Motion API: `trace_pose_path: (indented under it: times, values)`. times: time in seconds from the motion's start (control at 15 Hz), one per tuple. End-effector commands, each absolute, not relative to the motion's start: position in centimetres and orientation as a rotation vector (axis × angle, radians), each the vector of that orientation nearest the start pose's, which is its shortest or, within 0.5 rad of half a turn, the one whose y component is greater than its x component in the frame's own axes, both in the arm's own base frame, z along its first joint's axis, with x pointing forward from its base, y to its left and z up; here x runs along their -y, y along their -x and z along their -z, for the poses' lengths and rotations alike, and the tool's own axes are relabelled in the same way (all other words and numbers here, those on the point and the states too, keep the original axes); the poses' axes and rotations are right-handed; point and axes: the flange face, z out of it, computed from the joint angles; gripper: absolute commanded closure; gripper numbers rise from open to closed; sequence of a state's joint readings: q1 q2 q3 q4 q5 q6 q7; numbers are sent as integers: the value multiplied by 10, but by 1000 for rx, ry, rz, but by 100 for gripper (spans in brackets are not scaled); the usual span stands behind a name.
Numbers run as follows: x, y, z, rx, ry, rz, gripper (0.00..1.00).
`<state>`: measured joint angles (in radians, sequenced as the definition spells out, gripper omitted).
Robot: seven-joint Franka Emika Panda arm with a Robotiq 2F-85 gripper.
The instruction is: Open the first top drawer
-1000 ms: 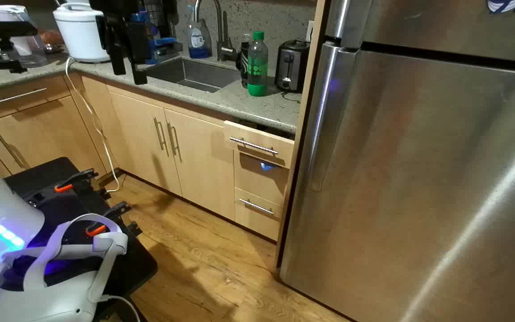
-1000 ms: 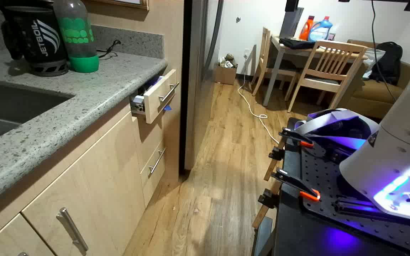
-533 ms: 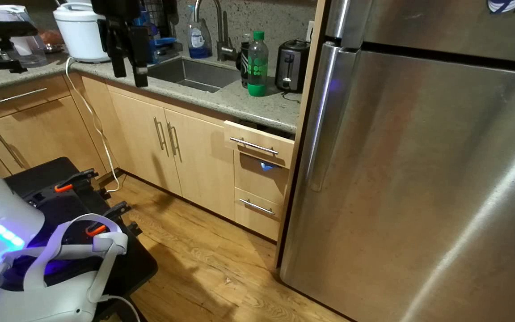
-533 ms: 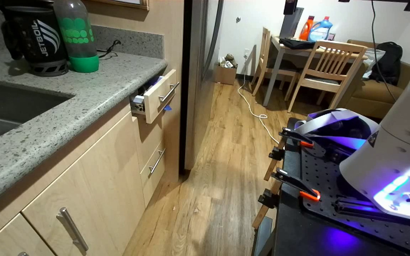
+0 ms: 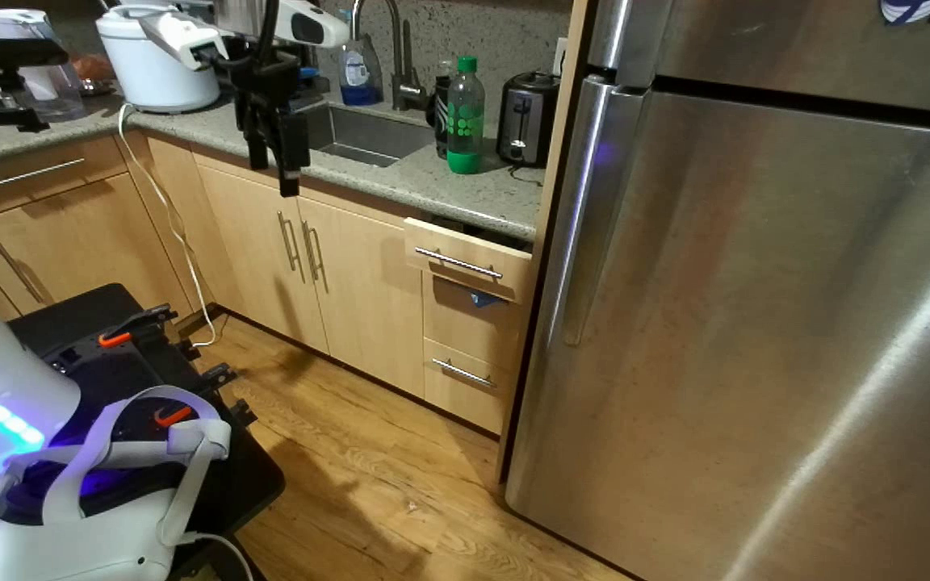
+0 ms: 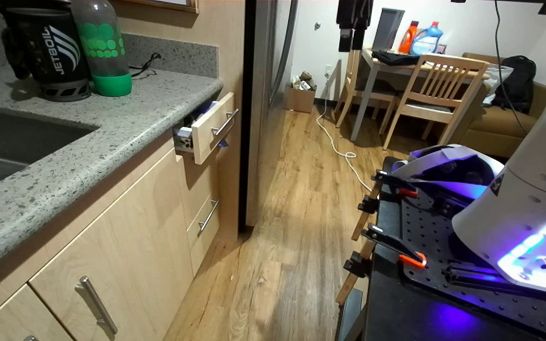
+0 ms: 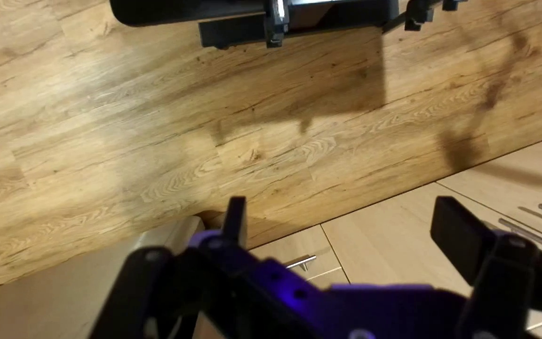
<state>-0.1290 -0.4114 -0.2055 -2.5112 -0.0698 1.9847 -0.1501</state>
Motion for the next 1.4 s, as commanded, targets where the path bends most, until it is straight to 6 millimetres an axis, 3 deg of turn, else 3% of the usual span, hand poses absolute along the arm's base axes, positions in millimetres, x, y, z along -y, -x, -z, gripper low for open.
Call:
trace_pose_path:
  times: [0.0, 0.33, 0.67, 0.8, 0.87, 1.07, 1.33]
  values:
    - [147, -395, -392, -365, 3035, -148, 0]
    - [161, -407, -372, -635, 3012, 29, 0]
    - [174, -415, -344, -881, 3041, 349, 0]
    - [178, -413, -327, -915, 3084, 351, 0]
    - [178, -414, -341, -866, 3067, 331, 0]
    - [179, -414, -325, -887, 3085, 317, 0]
    - [179, -414, -324, -888, 3086, 317, 0]
